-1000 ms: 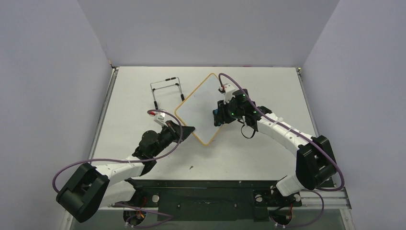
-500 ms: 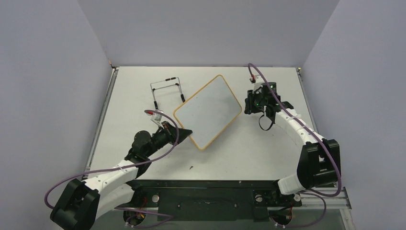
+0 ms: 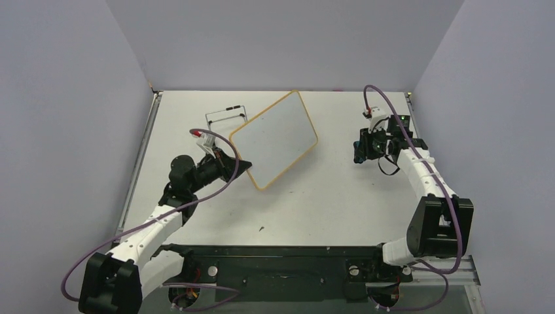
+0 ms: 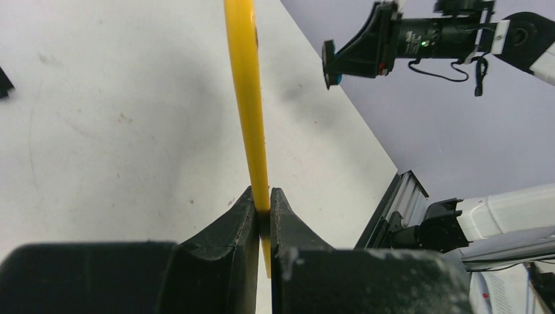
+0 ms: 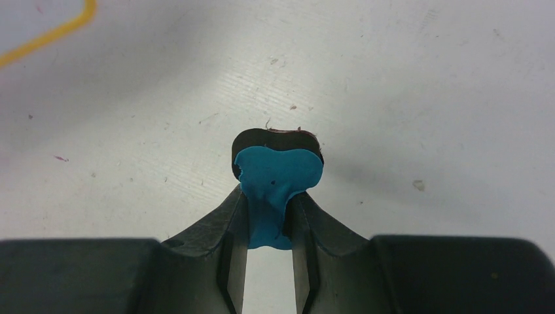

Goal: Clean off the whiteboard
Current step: Place the whiteboard eraser at the center of the board.

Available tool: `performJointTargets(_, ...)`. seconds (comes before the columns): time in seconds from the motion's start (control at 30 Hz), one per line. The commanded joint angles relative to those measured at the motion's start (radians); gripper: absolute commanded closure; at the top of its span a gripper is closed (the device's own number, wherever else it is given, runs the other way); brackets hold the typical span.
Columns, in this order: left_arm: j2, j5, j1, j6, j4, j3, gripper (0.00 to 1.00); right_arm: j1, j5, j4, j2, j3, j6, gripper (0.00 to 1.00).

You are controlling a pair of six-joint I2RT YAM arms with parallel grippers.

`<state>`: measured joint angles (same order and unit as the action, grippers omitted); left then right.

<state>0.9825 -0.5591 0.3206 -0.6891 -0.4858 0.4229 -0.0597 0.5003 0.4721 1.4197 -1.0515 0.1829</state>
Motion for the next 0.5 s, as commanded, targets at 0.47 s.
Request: performJointTargets(0.47,0.155,-0.300,-0.211,0.289,0.046,0.455,1.00,0.021,-0.177,0.081,0.294,-0.102,0.038,1.00)
